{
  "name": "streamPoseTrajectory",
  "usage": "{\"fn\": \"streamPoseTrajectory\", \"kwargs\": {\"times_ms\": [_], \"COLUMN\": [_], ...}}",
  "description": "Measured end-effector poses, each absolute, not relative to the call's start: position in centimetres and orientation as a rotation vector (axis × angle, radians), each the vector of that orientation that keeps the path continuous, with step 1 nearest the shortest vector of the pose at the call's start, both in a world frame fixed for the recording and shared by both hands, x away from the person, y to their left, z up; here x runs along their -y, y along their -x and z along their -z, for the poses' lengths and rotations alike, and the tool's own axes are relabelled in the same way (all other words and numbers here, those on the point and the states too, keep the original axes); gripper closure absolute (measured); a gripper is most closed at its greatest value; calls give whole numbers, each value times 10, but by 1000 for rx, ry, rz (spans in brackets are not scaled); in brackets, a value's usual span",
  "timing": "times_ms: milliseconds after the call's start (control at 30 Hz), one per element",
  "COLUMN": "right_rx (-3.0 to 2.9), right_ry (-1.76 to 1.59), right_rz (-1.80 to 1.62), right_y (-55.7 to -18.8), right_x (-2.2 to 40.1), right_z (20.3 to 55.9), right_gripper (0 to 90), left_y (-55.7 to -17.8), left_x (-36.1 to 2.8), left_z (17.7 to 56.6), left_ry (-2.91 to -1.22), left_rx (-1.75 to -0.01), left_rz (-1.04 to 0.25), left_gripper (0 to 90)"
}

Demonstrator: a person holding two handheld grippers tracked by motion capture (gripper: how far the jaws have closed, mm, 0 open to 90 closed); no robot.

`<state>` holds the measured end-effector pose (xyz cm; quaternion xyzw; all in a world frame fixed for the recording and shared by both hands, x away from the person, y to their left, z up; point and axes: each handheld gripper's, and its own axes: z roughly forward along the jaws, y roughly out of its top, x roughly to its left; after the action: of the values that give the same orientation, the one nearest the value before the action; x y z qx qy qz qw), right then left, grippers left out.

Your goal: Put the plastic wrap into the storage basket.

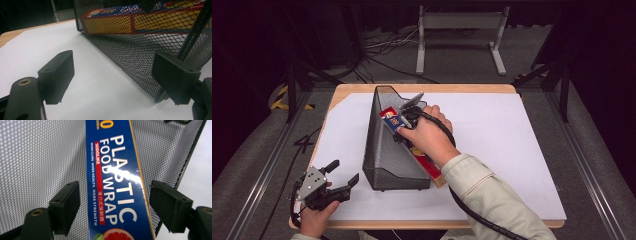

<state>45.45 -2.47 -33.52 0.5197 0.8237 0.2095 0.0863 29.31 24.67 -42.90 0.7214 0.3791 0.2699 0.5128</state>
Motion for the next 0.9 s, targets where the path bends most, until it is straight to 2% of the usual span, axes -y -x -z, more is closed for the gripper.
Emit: {"fn": "streamPoseTrajectory", "kwargs": {"times_ms": [400,900], "right_rx": [-2342,-2230], "right_ry": [-1326,-1199], "right_rz": [-971,-1243], "right_y": [-444,-427], "right_x": [44,86], "right_z": [304,281], "right_gripper": [179,189], "left_y": [-292,-291], "left_x": [-246,-248], "left_z": [429,429], "left_ry": [-1727,-1727], "left_rx": [-918,-922], "left_rz": [-651,-655], "left_gripper": [192,193]}}
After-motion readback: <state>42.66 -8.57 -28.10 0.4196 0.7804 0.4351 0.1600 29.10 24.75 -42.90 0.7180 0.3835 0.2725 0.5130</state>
